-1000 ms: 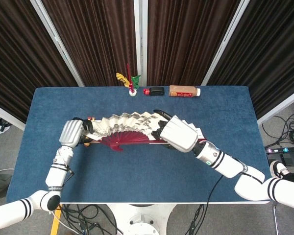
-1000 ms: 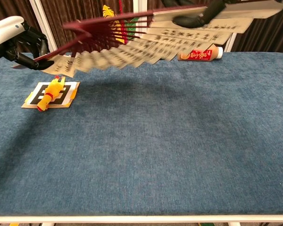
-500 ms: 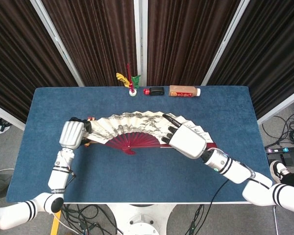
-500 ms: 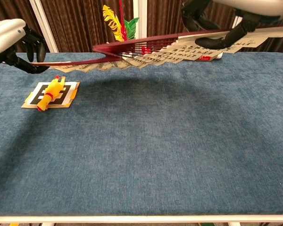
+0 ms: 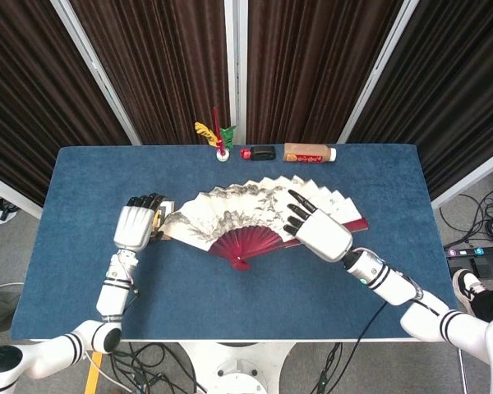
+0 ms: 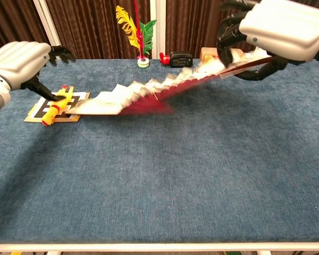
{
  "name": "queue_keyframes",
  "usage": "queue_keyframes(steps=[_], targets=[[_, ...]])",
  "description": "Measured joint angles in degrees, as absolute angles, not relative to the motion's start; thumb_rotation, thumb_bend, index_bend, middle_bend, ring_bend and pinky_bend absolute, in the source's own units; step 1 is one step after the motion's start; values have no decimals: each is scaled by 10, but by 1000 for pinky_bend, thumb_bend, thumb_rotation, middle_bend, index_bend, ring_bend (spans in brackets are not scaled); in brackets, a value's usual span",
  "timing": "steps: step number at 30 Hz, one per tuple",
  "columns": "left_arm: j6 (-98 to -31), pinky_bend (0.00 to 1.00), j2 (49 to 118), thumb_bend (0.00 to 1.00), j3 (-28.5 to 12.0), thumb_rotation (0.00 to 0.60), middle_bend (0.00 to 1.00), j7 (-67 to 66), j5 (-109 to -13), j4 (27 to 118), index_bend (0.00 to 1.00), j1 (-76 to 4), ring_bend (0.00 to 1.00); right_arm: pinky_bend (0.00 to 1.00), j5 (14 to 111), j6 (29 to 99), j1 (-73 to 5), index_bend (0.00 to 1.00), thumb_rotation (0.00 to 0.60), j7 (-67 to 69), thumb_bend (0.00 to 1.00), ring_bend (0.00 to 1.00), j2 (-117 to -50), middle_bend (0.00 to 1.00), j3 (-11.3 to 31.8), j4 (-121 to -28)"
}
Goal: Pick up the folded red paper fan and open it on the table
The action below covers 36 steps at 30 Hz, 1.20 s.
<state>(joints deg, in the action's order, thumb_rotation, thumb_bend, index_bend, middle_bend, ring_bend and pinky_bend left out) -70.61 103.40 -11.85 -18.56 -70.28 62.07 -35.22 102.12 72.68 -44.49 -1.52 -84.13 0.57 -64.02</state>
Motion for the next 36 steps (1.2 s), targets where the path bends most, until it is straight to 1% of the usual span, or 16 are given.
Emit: queue_keyframes(steps=[2, 3, 6, 10, 13, 17, 21, 24, 26, 28, 29, 31, 36], targets=[[-707, 230, 1036, 5, -120, 600, 171, -185, -702, 620, 129, -351, 140, 0, 998, 706, -438, 0, 600, -17, 1, 0, -841, 18, 7, -653], [-709, 228, 1036, 1, -120, 600, 162, -184, -703, 620, 122, -351, 133, 0, 989, 699, -435, 0, 600, -17, 0, 0, -841, 3, 7, -659], [-715, 226, 1036, 0, -120, 600, 137, -180, -709, 620, 107, -347, 112, 0, 967, 686, -424, 0, 600, -17, 0, 0, -835, 0, 8, -682], [-725, 225, 1028, 0, -120, 600, 136, -175, -715, 625, 107, -340, 112, 0, 944, 673, -412, 0, 600, -22, 0, 0, -817, 0, 9, -713], [-729, 225, 1018, 0, -122, 600, 137, -170, -717, 633, 107, -335, 112, 0, 924, 648, -407, 0, 600, -29, 0, 0, -793, 0, 7, -749], [-733, 207, 1000, 0, -124, 600, 136, -164, -719, 651, 107, -329, 112, 0, 887, 586, -406, 0, 600, -44, 0, 0, -747, 0, 3, -813], [-728, 201, 970, 0, -124, 600, 136, -151, -716, 687, 107, -319, 112, 0, 848, 518, -414, 0, 600, -69, 0, 0, -698, 0, -2, -869], [-721, 201, 939, 0, -124, 600, 136, -141, -709, 724, 107, -308, 112, 0, 820, 495, -413, 0, 600, -94, 0, 0, -668, 12, -2, -901], [-719, 201, 917, 0, -124, 600, 138, -135, -704, 746, 107, -300, 112, 0, 818, 510, -405, 4, 600, -98, 7, 1, -666, 82, 0, -903], [-719, 201, 891, 0, -123, 600, 143, -125, -699, 769, 112, -286, 112, 0, 819, 539, -392, 44, 600, -97, 51, 13, -666, 170, 2, -902], [-721, 201, 880, 0, -122, 600, 145, -120, -697, 777, 116, -279, 112, 0, 819, 563, -381, 65, 600, -93, 78, 21, -665, 190, 3, -903], [-728, 201, 855, 0, -118, 600, 148, -105, -695, 791, 131, -260, 112, 0, 819, 603, -359, 81, 600, -84, 122, 36, -662, 207, 3, -902], [-741, 201, 795, 0, -100, 600, 149, -43, -698, 815, 143, -214, 112, 0, 818, 705, -276, 74, 600, -51, 127, 38, -640, 184, -2, -898]])
